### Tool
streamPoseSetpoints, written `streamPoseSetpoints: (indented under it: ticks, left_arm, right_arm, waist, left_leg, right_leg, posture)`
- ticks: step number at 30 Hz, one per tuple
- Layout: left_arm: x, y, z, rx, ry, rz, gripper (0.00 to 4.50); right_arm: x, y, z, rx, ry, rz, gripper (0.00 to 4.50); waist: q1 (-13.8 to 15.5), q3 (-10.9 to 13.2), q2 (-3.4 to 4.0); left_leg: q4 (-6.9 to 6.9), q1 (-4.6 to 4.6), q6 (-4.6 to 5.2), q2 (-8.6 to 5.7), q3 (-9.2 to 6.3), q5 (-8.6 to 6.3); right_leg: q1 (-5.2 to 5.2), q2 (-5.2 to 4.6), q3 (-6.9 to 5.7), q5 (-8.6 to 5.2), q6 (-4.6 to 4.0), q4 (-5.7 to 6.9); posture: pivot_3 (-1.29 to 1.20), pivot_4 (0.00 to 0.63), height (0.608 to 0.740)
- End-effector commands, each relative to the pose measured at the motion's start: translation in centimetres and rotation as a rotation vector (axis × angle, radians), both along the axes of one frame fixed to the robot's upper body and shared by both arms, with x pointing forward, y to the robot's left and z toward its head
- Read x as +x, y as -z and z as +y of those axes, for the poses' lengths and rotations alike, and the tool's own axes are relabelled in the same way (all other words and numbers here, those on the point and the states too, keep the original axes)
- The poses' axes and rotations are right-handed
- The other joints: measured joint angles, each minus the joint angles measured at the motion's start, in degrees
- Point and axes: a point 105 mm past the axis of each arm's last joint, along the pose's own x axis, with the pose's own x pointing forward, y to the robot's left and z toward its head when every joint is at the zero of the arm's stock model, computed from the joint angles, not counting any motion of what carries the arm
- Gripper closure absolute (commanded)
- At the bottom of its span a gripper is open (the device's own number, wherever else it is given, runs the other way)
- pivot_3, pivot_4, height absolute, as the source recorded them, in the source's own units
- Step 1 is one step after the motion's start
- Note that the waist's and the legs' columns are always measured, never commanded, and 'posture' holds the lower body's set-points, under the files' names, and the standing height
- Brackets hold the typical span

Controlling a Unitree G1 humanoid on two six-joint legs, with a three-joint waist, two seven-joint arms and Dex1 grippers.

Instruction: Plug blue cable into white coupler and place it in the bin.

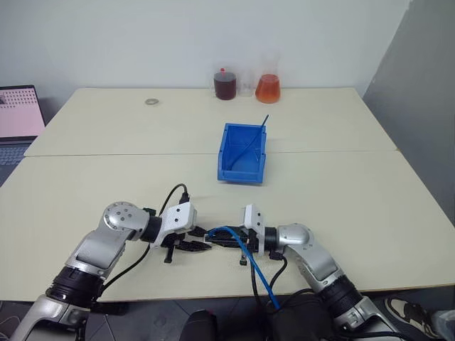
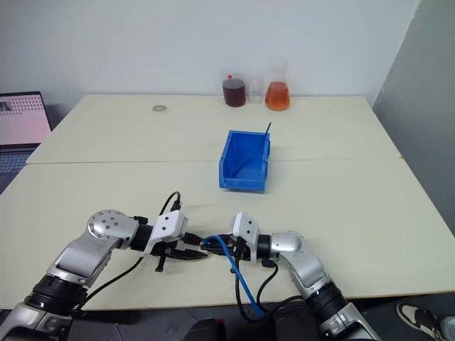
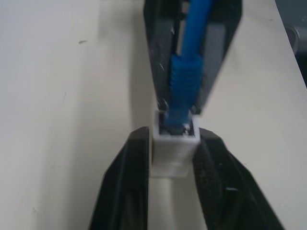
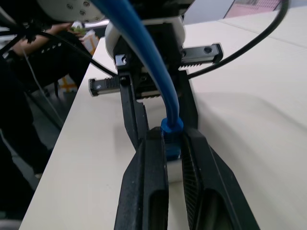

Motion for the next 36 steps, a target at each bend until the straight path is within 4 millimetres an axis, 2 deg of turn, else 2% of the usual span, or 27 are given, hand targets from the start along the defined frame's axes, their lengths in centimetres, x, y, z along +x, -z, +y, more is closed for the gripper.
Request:
streamPoseSetpoints:
  ticks: [1, 6, 11, 13, 18, 19, 22, 24, 28, 31, 33, 35, 36]
  left_arm:
    - [-0.2, -0.9, 0.0, -0.007, 0.019, -0.064, 2.22]
    - [-0.8, -1.3, 1.7, 0.013, -0.015, -0.11, 1.05]
    - [-1.0, -2.3, 3.4, 0.021, -0.104, -0.138, 1.05]
    - [-0.3, -2.9, 3.9, 0.026, -0.174, -0.165, 1.05]
    - [2.6, -6.7, 4.0, -0.091, -0.388, -0.241, 0.08]
    - [3.0, -7.5, 3.9, -0.102, -0.407, -0.263, 0.01]
    - [4.3, -9.6, 3.2, -0.136, -0.451, -0.324, 0.0]
    - [5.7, -11.1, 2.4, -0.177, -0.482, -0.368, 0.0]
    - [7.2, -12.6, 1.3, -0.219, -0.511, -0.401, 0.0]
    - [7.7, -13.1, 0.5, -0.223, -0.497, -0.42, 0.0]
    - [7.9, -13.3, 0.0, -0.224, -0.487, -0.428, 0.0]
    - [8.0, -13.6, -0.4, -0.222, -0.471, -0.437, 0.0]
    - [8.0, -13.7, -0.5, -0.222, -0.466, -0.442, 0.0]
  right_arm:
    - [-0.9, 3.7, -0.8, -0.132, -0.007, 0.097, 4.39]
    - [0.7, 0.5, -2.4, -0.049, 0.074, 0.041, 4.39]
    - [2.3, -3.0, -4.2, 0.03, 0.163, 0.009, 4.39]
    - [3.0, -4.5, -5.2, 0.059, 0.203, -0.009, 4.39]
    - [5.0, -9.9, -8.1, 0.183, 0.338, -0.039, 4.39]
    - [5.6, -10.8, -8.5, 0.2, 0.37, -0.041, 4.39]
    - [8.3, -13.1, -9.7, 0.241, 0.477, -0.039, 4.39]
    - [11.0, -14.2, -9.7, 0.237, 0.533, -0.014, 4.39]
    - [15.0, -14.7, -9.0, 0.174, 0.614, 0.04, 4.39]
    - [17.8, -14.0, -8.5, 0.058, 0.696, 0.128, 4.39]
    - [18.8, -13.6, -8.5, -0.002, 0.733, 0.184, 3.69]
    - [19.4, -14.0, -8.8, -0.021, 0.747, 0.218, 3.42]
    - [19.6, -14.3, -9.0, -0.029, 0.753, 0.226, 3.12]
  waist:
    - [0.0, 0.0, 0.0]
    - [0.0, 0.1, 0.03]
    - [0.6, 0.3, 0.09]
    - [1.2, 0.4, 0.1]
    - [1.6, 0.8, -0.13]
    - [1.5, 0.9, -0.23]
    - [1.4, 0.9, -0.25]
    - [1.3, 1.0, -0.31]
    - [1.2, 1.1, -0.36]
    - [1.2, 1.1, -0.36]
    - [1.2, 1.1, -0.36]
    - [1.3, 1.1, -0.36]
    - [1.3, 1.1, -0.36]
  left_leg:
    - [0.0, 0.0, 0.0, 0.0, 0.0, 0.0]
    - [-0.03, -0.04, -0.01, 0.02, -0.06, 0.0]
    - [-0.03, -0.09, -0.01, 0.02, -0.1, 0.0]
    - [-0.02, -0.13, -0.01, -0.02, -0.07, 0.0]
    - [0.18, -0.59, -0.01, -0.03, -0.06, 0.0]
    - [0.23, -0.74, -0.02, -0.04, -0.07, 0.01]
    - [0.25, -0.81, -0.02, -0.11, -0.08, 0.01]
    - [0.23, -0.83, -0.02, -0.15, -0.06, 0.01]
    - [0.23, -0.83, -0.02, -0.19, 0.02, 0.02]
    - [0.18, -0.96, -0.02, -0.13, 0.07, 0.02]
    - [0.18, -1.16, -0.03, -0.11, 0.15, 0.02]
    - [0.17, -1.24, -0.03, -0.12, 0.17, 0.02]
    - [0.17, -1.27, -0.03, -0.09, 0.2, 0.02]
  right_leg:
    - [0.0, 0.0, 0.01, 0.0, 0.0, 0.0]
    - [-0.04, -0.06, 0.02, -0.01, -0.02, -0.03]
    - [-0.06, -0.29, -0.05, -0.01, -0.02, -0.02]
    - [-0.07, -0.39, -0.1, -0.01, 0.0, -0.02]
    - [-0.28, -0.43, -0.21, 0.07, 0.17, -0.05]
    - [-0.38, -0.41, -0.23, 0.12, 0.24, -0.04]
    - [-0.42, -0.4, -0.21, 0.14, 0.27, -0.07]
    - [-0.46, -0.39, -0.18, 0.15, 0.27, -0.06]
    - [-0.49, -0.26, -0.16, 0.26, 0.17, -0.07]
    - [-0.68, -0.24, -0.11, 0.37, -0.09, -0.03]
    - [-0.95, -0.31, -0.06, 0.39, -0.12, 0.03]
    - [-1.0, -0.42, -0.09, 0.41, -0.15, -0.02]
    - [-1.01, -0.45, -0.07, 0.4, -0.16, -0.04]
  posture:
    - [0.0, 0.15, 0.74]
    - [0.0, 0.15, 0.74]
    - [0.0, 0.15, 0.74]
    - [0.0, 0.15, 0.74]
    - [0.0, 0.15, 0.74]
    - [0.0, 0.15, 0.74]
    - [0.0, 0.15, 0.74]
    - [0.0, 0.15, 0.74]
    - [0.0, 0.15, 0.74]
    - [0.0, 0.15, 0.74]
    - [0.0, 0.15, 0.74]
    - [0.0, 0.15, 0.74]
    - [0.0, 0.15, 0.74]
